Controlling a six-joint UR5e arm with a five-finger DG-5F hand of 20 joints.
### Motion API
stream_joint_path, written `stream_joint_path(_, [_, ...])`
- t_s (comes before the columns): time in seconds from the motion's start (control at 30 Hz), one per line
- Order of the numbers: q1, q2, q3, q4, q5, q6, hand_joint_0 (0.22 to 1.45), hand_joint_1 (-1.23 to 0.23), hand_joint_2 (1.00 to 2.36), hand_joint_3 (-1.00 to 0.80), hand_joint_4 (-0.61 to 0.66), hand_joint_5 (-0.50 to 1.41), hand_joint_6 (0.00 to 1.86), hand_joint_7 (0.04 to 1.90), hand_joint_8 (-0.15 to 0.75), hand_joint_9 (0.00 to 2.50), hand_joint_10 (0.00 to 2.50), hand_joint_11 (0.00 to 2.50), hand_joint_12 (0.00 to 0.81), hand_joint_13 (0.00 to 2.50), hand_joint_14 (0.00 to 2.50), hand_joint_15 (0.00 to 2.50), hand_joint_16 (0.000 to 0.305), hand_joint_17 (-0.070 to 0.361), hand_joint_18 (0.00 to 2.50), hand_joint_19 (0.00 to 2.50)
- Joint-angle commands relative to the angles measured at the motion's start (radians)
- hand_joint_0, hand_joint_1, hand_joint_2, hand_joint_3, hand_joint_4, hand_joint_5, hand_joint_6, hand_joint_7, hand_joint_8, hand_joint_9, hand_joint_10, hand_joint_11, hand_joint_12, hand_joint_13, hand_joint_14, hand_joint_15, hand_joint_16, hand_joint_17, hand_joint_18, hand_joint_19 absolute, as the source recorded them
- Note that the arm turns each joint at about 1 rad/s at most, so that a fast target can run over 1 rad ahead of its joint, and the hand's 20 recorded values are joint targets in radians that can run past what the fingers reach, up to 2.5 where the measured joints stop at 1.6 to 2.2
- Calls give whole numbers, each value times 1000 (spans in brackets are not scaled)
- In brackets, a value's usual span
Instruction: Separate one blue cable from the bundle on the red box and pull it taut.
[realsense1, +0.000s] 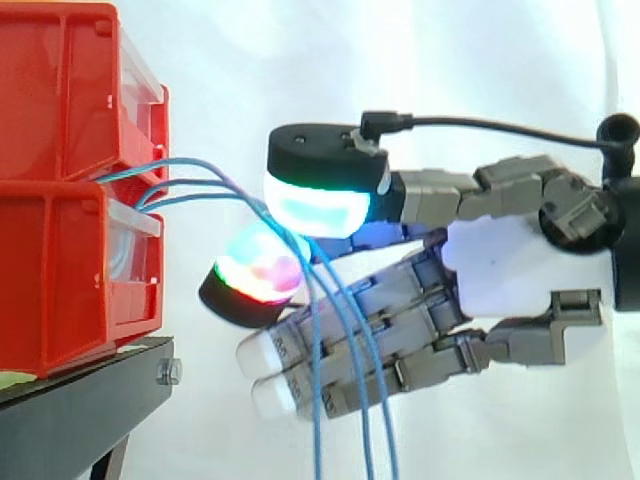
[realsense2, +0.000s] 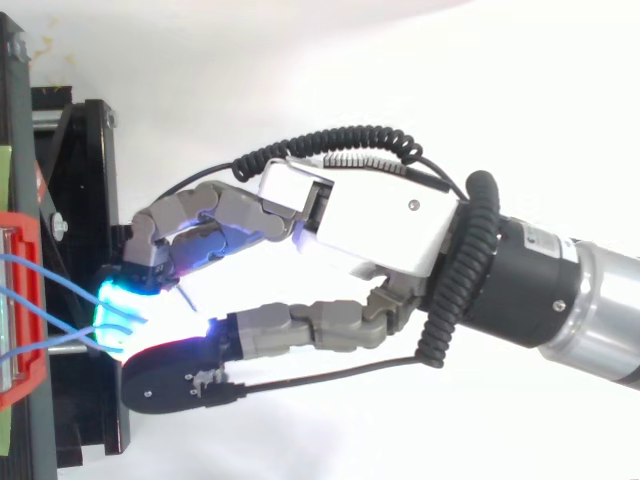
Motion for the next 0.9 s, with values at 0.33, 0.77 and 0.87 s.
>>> stream_joint_path(0.33, [4, 54, 8, -116, 0, 16, 663, -842, 1015, -265, 22, -135, 937, 927, 234, 798, 16, 392, 358, 703, 22, 494, 35, 78, 479, 231])
stream_joint_path(0.77, [4, 54, 9, -202, 0, 128, 602, -749, 1012, -318, 37, -103, 920, 1000, 205, 956, 14, 388, 351, 764, 22, 529, 34, 77, 518, 326])
stream_joint_path(0.87, [4, 54, 9, -202, 0, 128, 590, -727, 1012, -309, 39, -102, 917, 994, 204, 957, 14, 380, 352, 748, 24, 532, 35, 78, 507, 334])
